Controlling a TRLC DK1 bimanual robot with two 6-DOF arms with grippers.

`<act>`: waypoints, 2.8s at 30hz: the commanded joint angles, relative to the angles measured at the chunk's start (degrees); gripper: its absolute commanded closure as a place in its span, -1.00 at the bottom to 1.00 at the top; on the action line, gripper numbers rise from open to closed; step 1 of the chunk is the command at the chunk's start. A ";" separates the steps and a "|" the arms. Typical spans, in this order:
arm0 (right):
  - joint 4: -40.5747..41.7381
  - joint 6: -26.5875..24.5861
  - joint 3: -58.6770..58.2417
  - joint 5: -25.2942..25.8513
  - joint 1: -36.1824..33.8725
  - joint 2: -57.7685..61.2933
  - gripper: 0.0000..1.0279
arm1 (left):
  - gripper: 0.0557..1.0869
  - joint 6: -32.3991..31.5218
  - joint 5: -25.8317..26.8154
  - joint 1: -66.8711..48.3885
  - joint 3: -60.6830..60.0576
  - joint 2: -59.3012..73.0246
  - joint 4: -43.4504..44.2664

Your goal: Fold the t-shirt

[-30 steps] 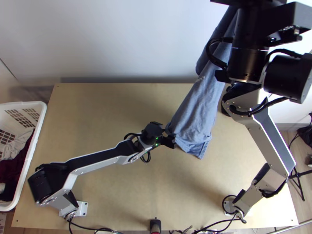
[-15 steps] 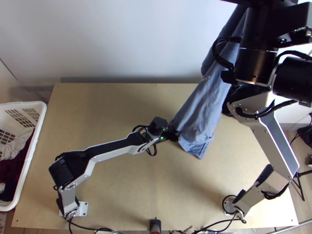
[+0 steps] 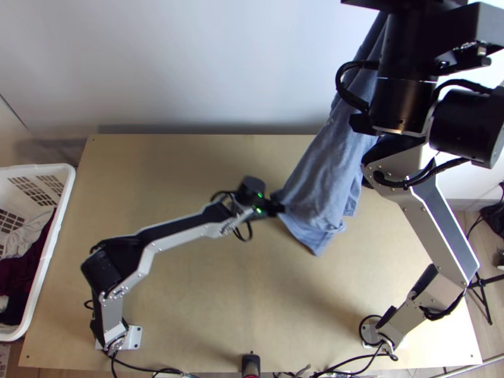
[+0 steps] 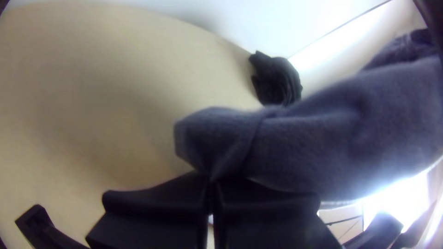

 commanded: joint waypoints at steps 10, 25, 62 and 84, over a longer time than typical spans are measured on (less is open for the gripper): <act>0.10 0.45 -0.41 0.22 -0.28 0.48 0.95 | 0.93 10.94 1.25 24.47 4.78 -3.35 -2.99; -0.52 0.01 -1.03 0.58 0.07 0.65 0.95 | -0.83 8.56 -0.07 39.41 27.11 17.66 -23.03; 0.98 -0.79 -1.82 0.75 -6.08 8.30 0.95 | -0.88 19.20 20.58 18.76 7.68 -36.13 -24.00; 1.50 -0.43 -0.85 1.63 -3.62 10.94 0.95 | -0.84 20.25 14.26 -5.94 -12.80 -37.27 1.76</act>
